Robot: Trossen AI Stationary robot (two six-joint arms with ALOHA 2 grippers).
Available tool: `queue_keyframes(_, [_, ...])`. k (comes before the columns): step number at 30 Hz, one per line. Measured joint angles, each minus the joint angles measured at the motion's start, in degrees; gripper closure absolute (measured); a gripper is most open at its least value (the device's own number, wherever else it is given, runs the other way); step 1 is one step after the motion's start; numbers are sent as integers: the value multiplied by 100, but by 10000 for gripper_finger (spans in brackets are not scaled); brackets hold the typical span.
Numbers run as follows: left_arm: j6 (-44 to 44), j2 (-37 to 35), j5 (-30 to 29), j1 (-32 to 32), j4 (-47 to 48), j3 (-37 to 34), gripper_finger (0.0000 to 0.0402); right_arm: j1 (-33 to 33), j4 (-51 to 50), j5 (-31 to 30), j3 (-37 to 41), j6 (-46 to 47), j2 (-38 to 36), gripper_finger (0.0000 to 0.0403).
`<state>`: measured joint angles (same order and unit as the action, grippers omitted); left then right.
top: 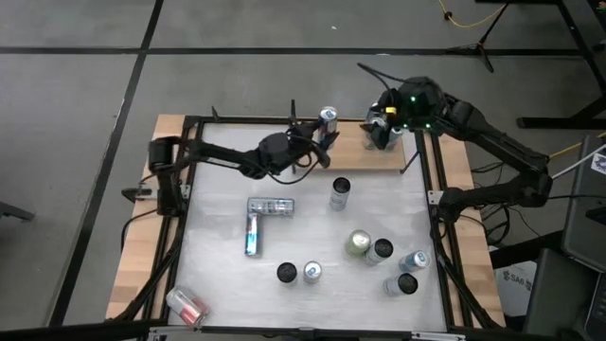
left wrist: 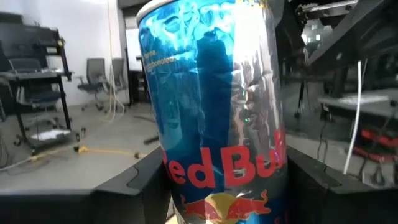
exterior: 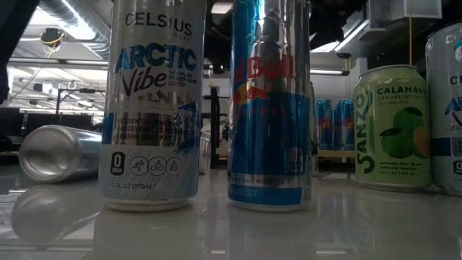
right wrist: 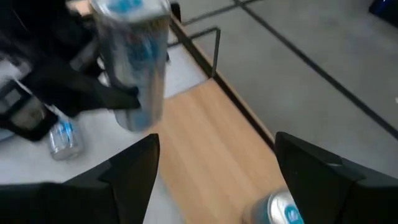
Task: Place canned beverage on shelf
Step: Put the blue soda can on the shelf aligned with the other blue soda cans
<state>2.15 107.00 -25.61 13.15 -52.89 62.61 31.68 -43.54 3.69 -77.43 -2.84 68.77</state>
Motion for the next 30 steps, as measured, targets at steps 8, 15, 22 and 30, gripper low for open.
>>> queue_keyframes(8, [9,535,331,174,-132,127,184,-15,685,510,0,-374,86,95])
queue_keyframes(15, [336,590,373,94,-166,129,184,-20,1054,753,0,-385,492,95])
queue_keyframes(22, [780,590,354,-70,-209,132,184,-20,1332,1142,0,-387,870,95])
queue_keyframes(30, [1019,590,221,-97,-197,132,184,-22,1356,1400,0,-277,988,95])
